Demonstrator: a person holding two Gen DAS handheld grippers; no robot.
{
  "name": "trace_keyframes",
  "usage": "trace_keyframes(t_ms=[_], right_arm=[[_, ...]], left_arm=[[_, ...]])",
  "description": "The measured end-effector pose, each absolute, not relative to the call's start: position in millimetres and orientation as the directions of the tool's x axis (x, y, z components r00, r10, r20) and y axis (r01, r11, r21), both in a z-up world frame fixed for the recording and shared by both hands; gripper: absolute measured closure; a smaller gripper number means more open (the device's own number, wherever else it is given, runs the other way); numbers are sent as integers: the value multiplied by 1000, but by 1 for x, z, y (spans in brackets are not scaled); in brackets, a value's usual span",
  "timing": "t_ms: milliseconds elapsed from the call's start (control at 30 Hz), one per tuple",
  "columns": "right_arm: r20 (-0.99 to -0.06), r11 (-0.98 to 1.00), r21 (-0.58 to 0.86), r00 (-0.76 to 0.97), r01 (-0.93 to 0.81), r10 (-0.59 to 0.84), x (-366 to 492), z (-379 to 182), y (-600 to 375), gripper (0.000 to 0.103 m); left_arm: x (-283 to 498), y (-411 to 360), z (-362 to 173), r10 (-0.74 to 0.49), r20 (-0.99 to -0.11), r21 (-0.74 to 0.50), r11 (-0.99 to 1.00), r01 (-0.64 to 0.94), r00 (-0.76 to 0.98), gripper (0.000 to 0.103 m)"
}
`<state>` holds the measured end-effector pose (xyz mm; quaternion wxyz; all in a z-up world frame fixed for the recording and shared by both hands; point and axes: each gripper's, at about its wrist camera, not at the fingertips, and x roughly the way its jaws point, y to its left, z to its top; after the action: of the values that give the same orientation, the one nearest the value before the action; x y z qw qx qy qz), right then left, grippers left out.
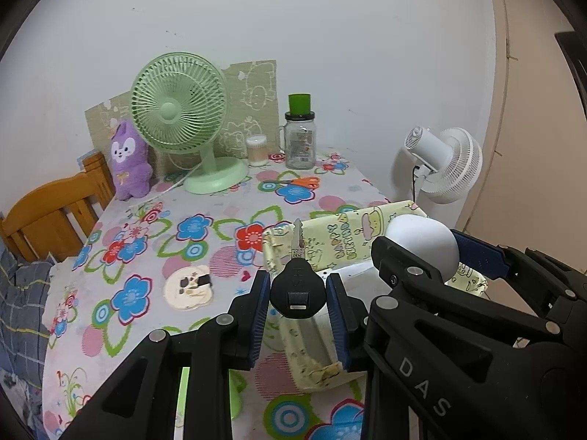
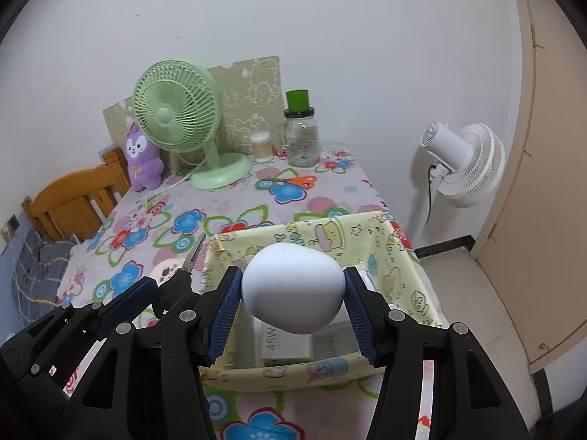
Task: Organize rigid objects
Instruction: 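Lower the key and earbud case into the yellow box and open both tools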
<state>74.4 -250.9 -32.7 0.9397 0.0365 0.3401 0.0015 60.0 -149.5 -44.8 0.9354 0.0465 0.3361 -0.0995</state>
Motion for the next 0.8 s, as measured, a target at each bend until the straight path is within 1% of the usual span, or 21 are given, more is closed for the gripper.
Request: trace_keyframes(t_ms=[400, 800], right_arm=[[-656, 996, 61, 755, 59, -5, 94, -43, -279, 44], [-703, 997, 65, 711, 49, 11, 115, -69, -291, 44]], left_arm=[[83, -178, -57, -185, -655, 7, 968, 250, 732, 72], [105, -191, -82, -174, -710, 5, 968, 252, 683, 72]])
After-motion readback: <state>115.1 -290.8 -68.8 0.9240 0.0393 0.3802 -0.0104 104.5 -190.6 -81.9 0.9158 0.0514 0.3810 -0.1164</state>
